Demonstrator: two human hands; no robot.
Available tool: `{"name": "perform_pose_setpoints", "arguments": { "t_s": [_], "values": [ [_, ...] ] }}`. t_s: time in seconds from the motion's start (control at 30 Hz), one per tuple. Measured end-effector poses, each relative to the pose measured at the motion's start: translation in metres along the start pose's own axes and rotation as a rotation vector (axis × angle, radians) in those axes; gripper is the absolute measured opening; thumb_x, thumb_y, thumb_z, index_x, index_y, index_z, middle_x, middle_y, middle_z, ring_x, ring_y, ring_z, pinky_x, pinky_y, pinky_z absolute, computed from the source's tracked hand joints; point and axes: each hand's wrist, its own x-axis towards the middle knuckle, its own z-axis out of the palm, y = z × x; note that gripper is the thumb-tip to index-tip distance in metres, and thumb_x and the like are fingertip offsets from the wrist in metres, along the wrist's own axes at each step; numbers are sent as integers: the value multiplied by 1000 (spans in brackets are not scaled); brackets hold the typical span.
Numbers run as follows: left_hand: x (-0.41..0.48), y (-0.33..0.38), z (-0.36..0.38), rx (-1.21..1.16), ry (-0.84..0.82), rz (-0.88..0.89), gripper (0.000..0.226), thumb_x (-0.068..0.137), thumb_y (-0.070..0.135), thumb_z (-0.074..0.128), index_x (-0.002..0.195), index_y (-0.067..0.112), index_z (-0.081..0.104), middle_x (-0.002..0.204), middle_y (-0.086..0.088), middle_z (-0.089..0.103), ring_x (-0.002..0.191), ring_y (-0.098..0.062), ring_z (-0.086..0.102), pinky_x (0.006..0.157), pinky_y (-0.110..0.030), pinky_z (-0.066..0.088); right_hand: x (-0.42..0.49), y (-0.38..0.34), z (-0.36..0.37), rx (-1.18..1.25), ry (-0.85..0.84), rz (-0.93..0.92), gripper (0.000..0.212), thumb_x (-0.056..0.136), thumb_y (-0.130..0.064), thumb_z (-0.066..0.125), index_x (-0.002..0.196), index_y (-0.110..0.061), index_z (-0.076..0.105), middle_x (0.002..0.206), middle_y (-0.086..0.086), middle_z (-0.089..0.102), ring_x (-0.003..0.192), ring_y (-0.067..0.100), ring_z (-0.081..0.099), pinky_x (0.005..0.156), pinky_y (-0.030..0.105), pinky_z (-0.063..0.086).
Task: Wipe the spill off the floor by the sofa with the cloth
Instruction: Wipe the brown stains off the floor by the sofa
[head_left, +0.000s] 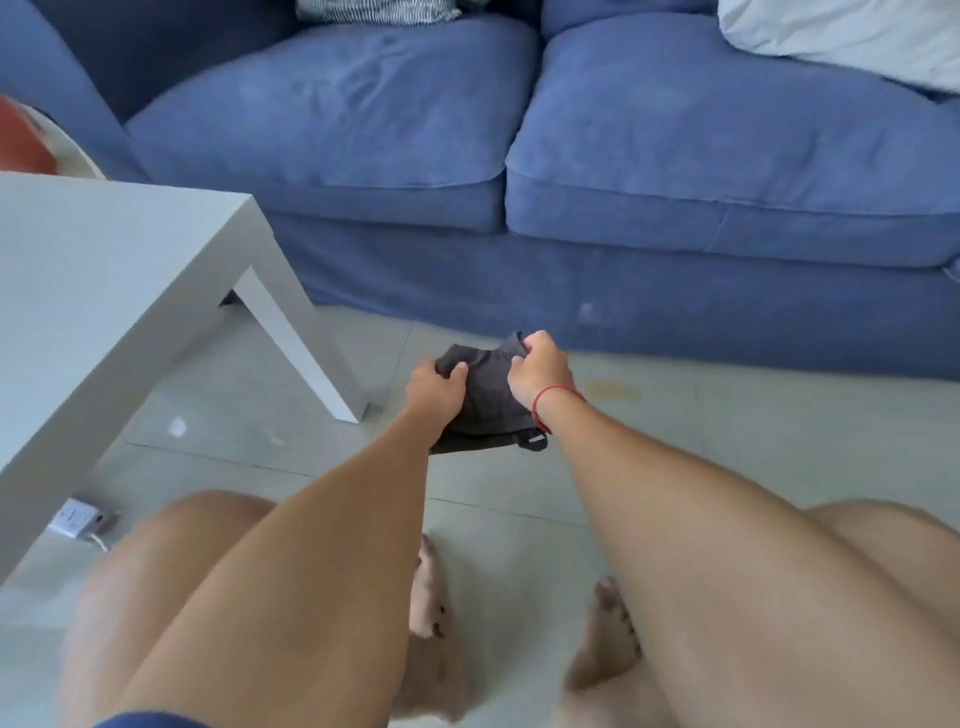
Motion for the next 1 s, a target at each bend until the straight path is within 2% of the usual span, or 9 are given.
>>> {"name": "perform_pose_setpoints", "arguments": {
  "t_s": [0.1, 0.23, 0.37, 0.47, 0.6, 0.7, 0.8, 0.87, 1.0],
  "values": [
    [28, -30, 23, 4, -31, -14, 36, 95, 29, 48, 121, 3, 48, 121, -18, 57, 112, -33, 53, 92, -35, 40, 22, 27, 30, -13, -30, 81, 23, 96, -17, 47, 118, -11, 52, 126, 16, 61, 113, 38, 58, 90, 37, 46],
    [64, -67, 55, -1, -83, -96, 32, 94, 27, 50, 120, 10, 45, 117, -14, 57, 109, -32, 54, 96, -42, 45, 51, 68, 68, -70, -72, 170, 26, 97, -17, 45, 121, -9, 49, 126, 18, 60, 113, 40, 59, 91, 41, 48],
    [100, -93, 84, 16, -116, -178, 32, 93, 27, 53, 118, 11, 41, 110, -11, 55, 104, -32, 56, 90, -43, 50, 81, 96, 95, -112, -60, 245, 26, 97, -16, 44, 122, -8, 46, 124, 18, 60, 111, 40, 60, 88, 42, 49],
    [121, -108, 94, 286, -93, -244, 35, 91, 34, 50, 116, 14, 38, 104, -10, 53, 90, -34, 60, 80, -44, 55, 102, 108, 117, -192, -13, 306, 35, 96, -20, 44, 128, -7, 41, 130, 17, 55, 119, 38, 54, 95, 44, 44],
    [146, -133, 91, 586, 82, -98, 42, 93, 40, 43, 126, 15, 41, 119, -13, 54, 107, -32, 53, 74, -41, 45, 105, 134, 153, -468, -75, 69, 56, 95, -29, 46, 145, -10, 29, 154, 15, 30, 142, 32, 28, 114, 51, 22],
    [170, -154, 85, 621, 155, 5, 47, 94, 41, 43, 133, 16, 40, 132, -12, 48, 121, -30, 44, 89, -44, 42, 97, 159, 176, -609, -186, -192, 60, 97, -35, 40, 152, -23, 21, 163, 7, 11, 150, 26, 8, 119, 52, 5],
    [197, -174, 79, 654, 153, 85, 55, 94, 42, 40, 143, 18, 31, 149, -12, 31, 138, -29, 27, 106, -48, 34, 91, 176, 194, -613, -223, -382, 59, 96, -44, 37, 151, -27, 25, 163, 4, 14, 151, 27, 11, 120, 54, 5],
    [217, -183, 74, 678, 122, 72, 61, 94, 47, 35, 149, 24, 20, 158, -13, 11, 146, -28, 8, 116, -49, 17, 92, 186, 199, -611, -198, -415, 65, 92, -56, 37, 150, -29, 28, 162, 3, 19, 150, 26, 15, 120, 53, 7],
    [244, -196, 73, 769, 31, 25, 66, 90, 62, 20, 148, 40, -3, 159, -3, -15, 145, -24, -15, 113, -53, -8, 109, 196, 202, -649, -87, -421, 72, 86, -62, 40, 149, -29, 31, 160, -2, 25, 149, 24, 21, 120, 52, 10]
  ]
}}
